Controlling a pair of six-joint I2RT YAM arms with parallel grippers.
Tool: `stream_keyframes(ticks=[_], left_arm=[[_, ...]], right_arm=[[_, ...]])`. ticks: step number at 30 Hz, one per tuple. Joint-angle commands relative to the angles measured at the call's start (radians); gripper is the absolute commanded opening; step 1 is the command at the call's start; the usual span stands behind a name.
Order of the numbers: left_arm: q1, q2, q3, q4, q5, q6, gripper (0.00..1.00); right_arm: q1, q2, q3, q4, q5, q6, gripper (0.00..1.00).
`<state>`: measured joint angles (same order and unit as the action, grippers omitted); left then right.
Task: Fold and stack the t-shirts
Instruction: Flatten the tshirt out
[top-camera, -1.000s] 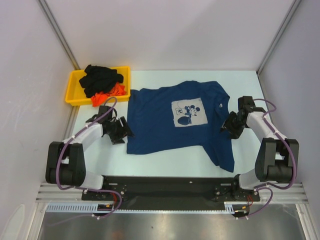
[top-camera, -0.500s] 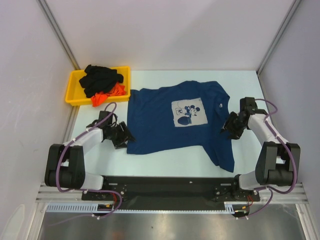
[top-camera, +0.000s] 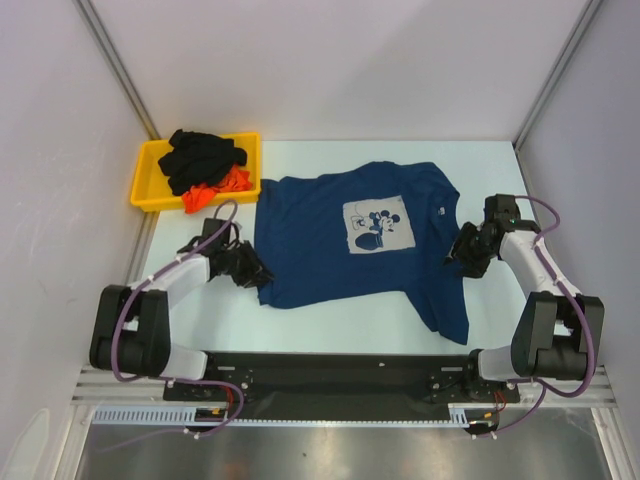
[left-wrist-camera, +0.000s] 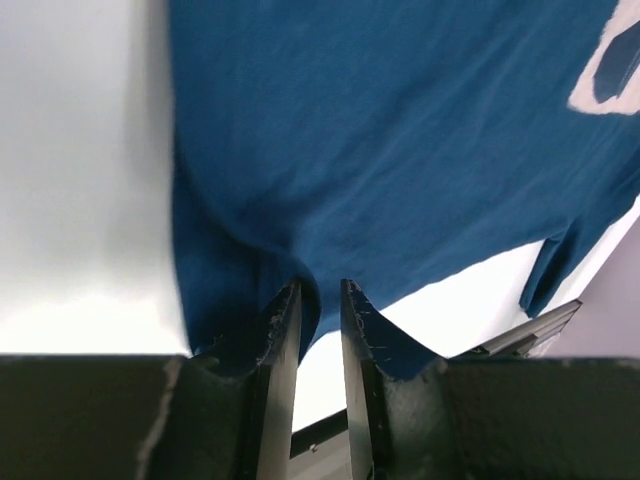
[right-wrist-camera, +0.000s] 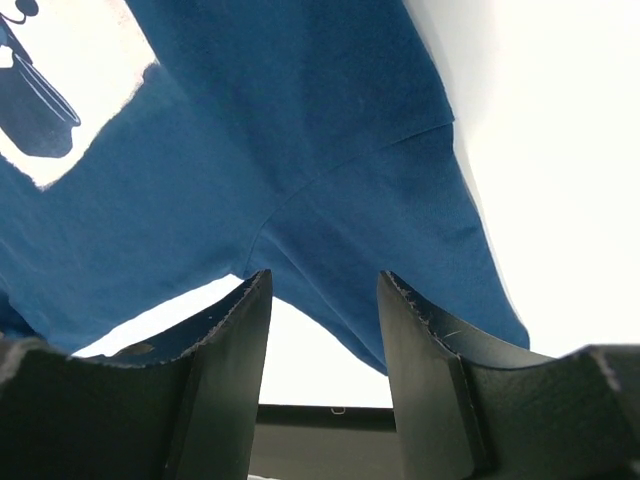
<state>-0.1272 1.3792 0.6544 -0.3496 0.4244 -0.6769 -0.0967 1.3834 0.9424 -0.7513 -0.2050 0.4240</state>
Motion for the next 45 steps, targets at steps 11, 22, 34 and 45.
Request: stream_keyframes(ticks=[11,22,34,45], left_arm=[[-0.025,0.307,0.293,0.109,0.060,0.030,0.25],[-0.002,-0.087,0.219,-0.210,-0.159,0.100,0.66],[0.040,-0.301,-0.102,-0.097,-0.027,-0.058,0.68],[0.038,-0.309,-0.039,-0.135,-0.079,0.007,0.65]], right_arm=[[-0.008,-0.032,0.004,-0.031,-0.043,-0.011,0.52],[0.093,0.042,-0.001,0.067,-0.094,0.039,0.53],[0.264,0.152,-0.113,0.270,-0.238,0.185,0.51],[0.276,0.176,-0.209,0.415,-0.102,0.301,0.49]])
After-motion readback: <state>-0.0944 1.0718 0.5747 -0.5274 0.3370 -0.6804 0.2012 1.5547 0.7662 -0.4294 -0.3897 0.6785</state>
